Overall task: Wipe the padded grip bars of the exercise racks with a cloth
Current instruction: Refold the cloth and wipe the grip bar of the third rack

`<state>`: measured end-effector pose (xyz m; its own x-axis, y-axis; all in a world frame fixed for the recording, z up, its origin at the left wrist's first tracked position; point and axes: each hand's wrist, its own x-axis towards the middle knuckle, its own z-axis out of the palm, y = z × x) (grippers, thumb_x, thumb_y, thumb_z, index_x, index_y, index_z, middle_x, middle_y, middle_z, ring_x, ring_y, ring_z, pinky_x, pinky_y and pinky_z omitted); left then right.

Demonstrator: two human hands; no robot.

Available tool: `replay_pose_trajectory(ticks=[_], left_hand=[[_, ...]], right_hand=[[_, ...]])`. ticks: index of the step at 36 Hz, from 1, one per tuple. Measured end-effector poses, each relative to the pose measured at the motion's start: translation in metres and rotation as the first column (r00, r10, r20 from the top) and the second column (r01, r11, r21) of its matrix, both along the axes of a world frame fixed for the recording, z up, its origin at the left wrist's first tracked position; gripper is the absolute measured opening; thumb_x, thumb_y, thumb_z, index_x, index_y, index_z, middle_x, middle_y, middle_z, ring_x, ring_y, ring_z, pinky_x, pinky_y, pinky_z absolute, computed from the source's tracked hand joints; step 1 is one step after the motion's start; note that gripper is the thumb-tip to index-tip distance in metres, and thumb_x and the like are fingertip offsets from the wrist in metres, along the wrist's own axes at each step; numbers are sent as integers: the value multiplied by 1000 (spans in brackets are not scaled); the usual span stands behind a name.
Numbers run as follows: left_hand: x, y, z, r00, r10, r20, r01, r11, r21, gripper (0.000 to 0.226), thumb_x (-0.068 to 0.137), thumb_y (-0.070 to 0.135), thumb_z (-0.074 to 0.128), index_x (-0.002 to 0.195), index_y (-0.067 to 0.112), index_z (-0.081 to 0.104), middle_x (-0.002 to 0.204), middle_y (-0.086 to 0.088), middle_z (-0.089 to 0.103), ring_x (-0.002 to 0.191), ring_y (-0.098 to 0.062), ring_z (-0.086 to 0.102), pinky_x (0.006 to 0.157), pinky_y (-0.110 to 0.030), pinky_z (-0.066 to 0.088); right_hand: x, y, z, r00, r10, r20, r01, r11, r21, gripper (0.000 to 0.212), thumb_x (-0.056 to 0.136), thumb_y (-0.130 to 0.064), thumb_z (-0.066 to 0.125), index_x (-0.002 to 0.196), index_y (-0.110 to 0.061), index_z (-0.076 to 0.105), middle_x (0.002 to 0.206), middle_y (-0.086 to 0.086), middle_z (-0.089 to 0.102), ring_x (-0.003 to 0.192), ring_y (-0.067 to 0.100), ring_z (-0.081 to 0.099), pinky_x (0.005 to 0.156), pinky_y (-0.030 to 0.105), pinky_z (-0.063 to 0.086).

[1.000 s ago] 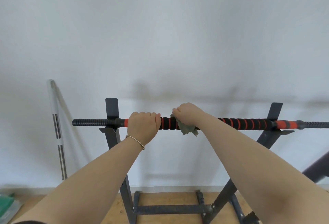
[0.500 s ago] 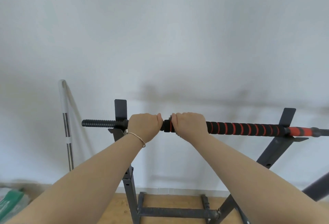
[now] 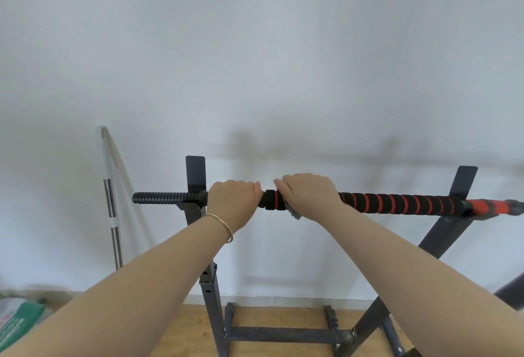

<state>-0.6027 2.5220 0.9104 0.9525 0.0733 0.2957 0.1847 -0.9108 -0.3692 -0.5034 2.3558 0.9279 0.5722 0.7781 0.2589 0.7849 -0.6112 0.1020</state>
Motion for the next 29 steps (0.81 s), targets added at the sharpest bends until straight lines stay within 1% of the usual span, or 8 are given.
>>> replay_pose_trajectory(ticks=[2,5,8,12,17,23,26,29], left_hand=[[5,2,6,998,17,-56,-21,998,-62,19,85,7,48,86,21,34,61,3,34,57,-23,43,49,-28,24],[14,2,18,985,2,-174,-27,990,-141,21,86,8,51,89,19,34,68,1,41,58,-21,41,48,-28,27],[21,3,25,953,-20,-303,-34,984,-173,24,84,5,52,92,19,34,72,0,44,57,-18,41,49,-29,31],[15,2,16,979,-16,-203,-5,994,-106,21,87,10,52,93,18,33,64,1,40,49,-17,35,47,-26,27],[11,0,6,996,-31,-90,23,996,-85,16,92,15,45,108,18,45,58,3,35,44,-16,29,46,-25,21],[11,2,2,998,-58,-32,57,998,-40,23,94,17,49,116,17,52,55,4,29,44,-18,33,46,-23,17],[8,-1,4,996,-77,49,78,997,-6,14,73,15,73,80,17,61,48,5,26,38,-19,29,47,-18,19],[7,-3,1,977,-107,185,115,993,-34,38,58,6,75,58,19,39,44,3,23,36,-16,22,47,-19,22]], right_hand=[[-9,-16,-9,994,9,112,-25,989,145,16,95,-39,55,83,-28,55,66,-4,54,58,24,51,49,32,46],[-13,-27,-15,986,-44,160,14,982,187,46,97,-55,30,86,-21,59,68,-3,54,61,22,49,49,30,36],[-12,-22,-13,989,-82,124,61,984,167,45,99,-55,31,83,-22,56,69,-4,56,64,21,53,53,31,40],[2,-10,-10,993,-98,61,92,990,105,39,100,-48,37,71,-22,45,56,-6,47,56,20,50,48,28,32],[13,-7,-5,996,42,83,-34,996,-88,23,102,-29,42,80,-22,44,60,-5,42,61,25,50,50,30,31],[18,1,15,942,-85,-326,78,996,-35,44,105,-35,30,82,-11,59,70,3,58,66,20,51,59,33,39],[24,5,29,868,-126,-481,88,991,-101,45,105,-36,29,99,-12,67,86,5,66,75,19,59,63,31,43],[35,5,34,771,-176,-612,107,983,-147,43,104,-42,32,104,-21,69,89,2,69,76,16,64,62,29,44]])
